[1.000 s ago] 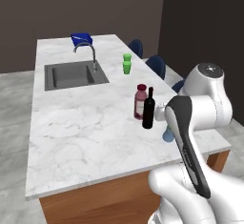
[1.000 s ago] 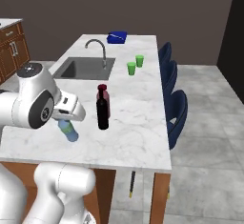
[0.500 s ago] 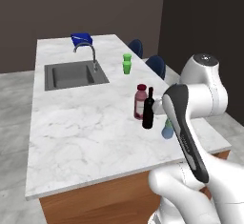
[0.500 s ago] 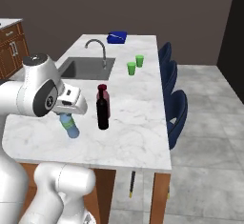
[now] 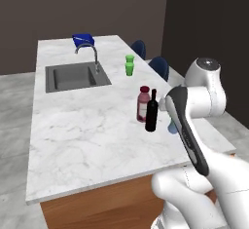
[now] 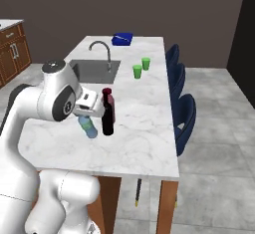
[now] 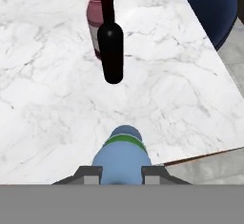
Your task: Place the drinks on the dining counter in a tight cluster.
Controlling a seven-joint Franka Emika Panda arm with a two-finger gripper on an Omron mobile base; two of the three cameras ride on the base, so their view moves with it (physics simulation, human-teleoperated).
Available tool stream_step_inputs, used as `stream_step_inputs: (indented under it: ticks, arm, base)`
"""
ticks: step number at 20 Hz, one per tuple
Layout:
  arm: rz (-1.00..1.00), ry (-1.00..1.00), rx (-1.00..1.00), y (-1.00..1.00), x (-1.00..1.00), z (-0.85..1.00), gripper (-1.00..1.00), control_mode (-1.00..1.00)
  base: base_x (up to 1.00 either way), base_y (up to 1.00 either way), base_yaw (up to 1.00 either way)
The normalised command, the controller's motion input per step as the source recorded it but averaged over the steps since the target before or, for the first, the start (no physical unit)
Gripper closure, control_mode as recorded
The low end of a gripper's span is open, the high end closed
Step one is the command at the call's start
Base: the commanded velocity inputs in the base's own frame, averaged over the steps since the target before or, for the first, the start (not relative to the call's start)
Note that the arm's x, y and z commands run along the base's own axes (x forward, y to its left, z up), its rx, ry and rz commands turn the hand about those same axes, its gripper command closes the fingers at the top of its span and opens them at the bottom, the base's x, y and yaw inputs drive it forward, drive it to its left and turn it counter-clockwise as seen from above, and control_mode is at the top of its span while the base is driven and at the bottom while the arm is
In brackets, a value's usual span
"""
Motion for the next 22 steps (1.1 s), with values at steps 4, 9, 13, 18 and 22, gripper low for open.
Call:
stream_step_inputs:
  ticks: [4,9,13,18,22]
  arm:
    - [-0.03,0.09,0.00,-0.34,0.57,0.00,1.00,-1.00]
    - [0.00,0.04,0.04,-0.03,0.09,-0.07,1.00,-1.00]
    - [0.07,0.02,0.09,0.04,0.00,-0.21,1.00,-1.00]
    - [0.05,0.00,0.06,0.00,0.00,-0.10,1.00,-1.00]
    - [0.00,0.00,0.00,0.00,0.04,-0.01,1.00,-1.00]
  base:
    - [0.00,0.00,0.00]
    - [0.00,0.00,0.00]
    - [0.00,0.00,0.00]
    - [0.00,0.00,0.00]
    - [0.00,0.00,0.00]
